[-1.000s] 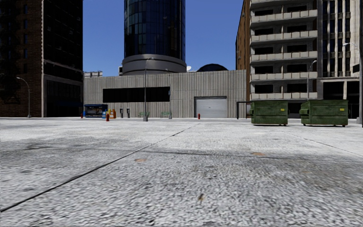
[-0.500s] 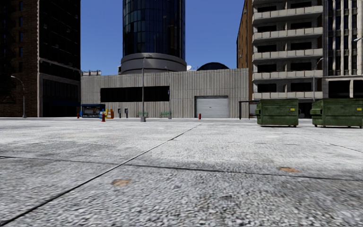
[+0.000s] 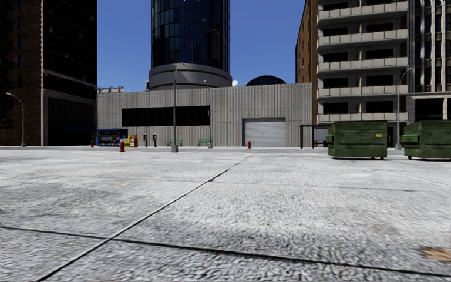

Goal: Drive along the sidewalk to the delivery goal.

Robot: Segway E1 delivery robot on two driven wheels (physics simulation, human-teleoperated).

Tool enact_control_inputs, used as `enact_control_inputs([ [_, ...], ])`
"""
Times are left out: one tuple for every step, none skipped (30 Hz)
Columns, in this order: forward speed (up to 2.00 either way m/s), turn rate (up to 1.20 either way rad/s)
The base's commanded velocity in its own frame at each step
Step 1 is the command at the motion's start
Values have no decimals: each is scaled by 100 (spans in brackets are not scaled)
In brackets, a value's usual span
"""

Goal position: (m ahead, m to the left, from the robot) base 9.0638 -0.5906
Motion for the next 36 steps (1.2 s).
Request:
enact_control_inputs([
  [200, 0],
  [200, 0],
  [200, 0],
  [200, 0],
  [200, 0],
  [200, 0],
  [200, 0],
  [200, 0],
  [200, 0],
  [200, 0],
  [200, 0],
  [200, 0],
  [200, 0],
  [200, 0],
  [200, 0],
  [200, 0],
  [200, 0],
  [200, 0],
  [200, 0],
  [200, 0],
  [200, 0],
  [200, 0],
  [200, 0],
  [200, 0],
  [200, 0],
  [200, 0],
  [200, 0],
  [200, 0],
  [200, -3],
  [200, -3],
  [200, -33],
  [200, -58],
  [200, -88],
  [200, -88],
  [200, -105],
  [200, -112],
])
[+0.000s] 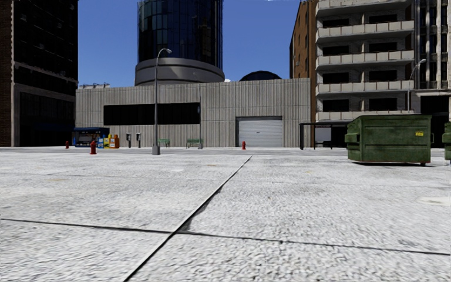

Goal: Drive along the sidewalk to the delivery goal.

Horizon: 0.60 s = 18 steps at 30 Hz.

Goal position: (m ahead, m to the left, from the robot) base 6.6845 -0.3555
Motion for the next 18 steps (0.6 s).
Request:
enact_control_inputs([
  [200, -113],
  [200, -97],
  [200, -97],
  [200, -45],
  [200, -5],
  [200, -4],
  [200, -4],
  [200, -4],
  [200, -3],
  [200, -3],
  [200, -3],
  [200, -3],
  [200, -3],
  [200, -3],
  [200, -3],
  [200, -3],
  [200, -3],
  [200, -3],
])
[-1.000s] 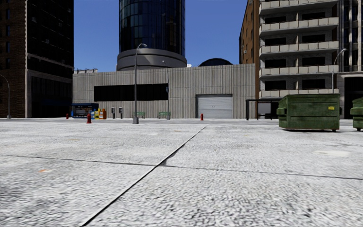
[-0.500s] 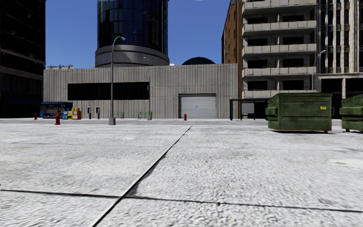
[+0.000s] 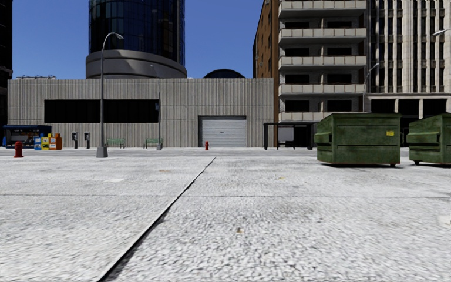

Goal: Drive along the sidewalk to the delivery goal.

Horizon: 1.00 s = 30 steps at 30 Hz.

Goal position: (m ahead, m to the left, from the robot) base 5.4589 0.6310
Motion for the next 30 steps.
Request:
enact_control_inputs([
  [200, -3],
  [200, -3],
  [200, -3],
  [200, -3],
  [200, -3],
  [200, -3],
  [200, -3],
  [200, -3],
  [200, -3],
  [200, -5],
  [200, -5],
  [200, -24],
  [200, -39],
  [200, -83],
  [200, -95],
  [200, -95],
  [200, -94],
  [200, -10],
  [200, -1],
  [200, 0],
  [200, 0],
  [200, 0],
  [200, 0],
  [200, 0],
  [200, 0],
  [200, 0],
  [200, 0],
  [200, 35],
  [200, 81],
  [200, 120],
])
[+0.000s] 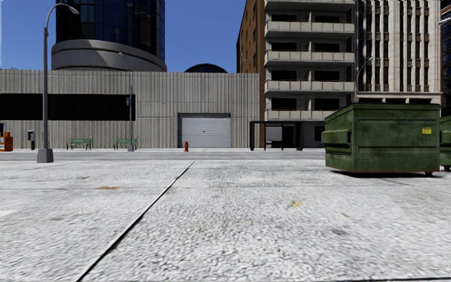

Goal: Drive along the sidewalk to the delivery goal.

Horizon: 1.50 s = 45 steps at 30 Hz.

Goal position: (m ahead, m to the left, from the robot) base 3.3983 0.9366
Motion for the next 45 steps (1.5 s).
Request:
enact_control_inputs([
  [200, 120],
  [200, 120],
  [200, 120],
  [200, 120],
  [200, 120],
  [200, 120],
  [200, 74],
  [200, 23],
  [200, 5],
  [200, 5],
  [200, 0],
  [200, 0],
  [200, 0],
  [200, 0],
  [200, 0],
  [200, 0],
  [200, 0],
  [200, 0],
  [200, 0],
  [200, 0],
  [200, 0],
  [200, 0],
  [200, 0],
  [200, 0],
  [200, 0],
  [200, 0],
  [200, 0],
  [200, 0],
  [200, 0],
  [200, 0],
  [200, 0],
  [200, 0],
  [200, 0],
  [200, 0],
  [200, 19],
  [187, 59],
  [173, 71],
  [161, 74],
  [161, 74],
  [152, 75],
  [142, 35],
  [133, 0],
  [126, 0],
  [121, 0],
  [121, 0],
])
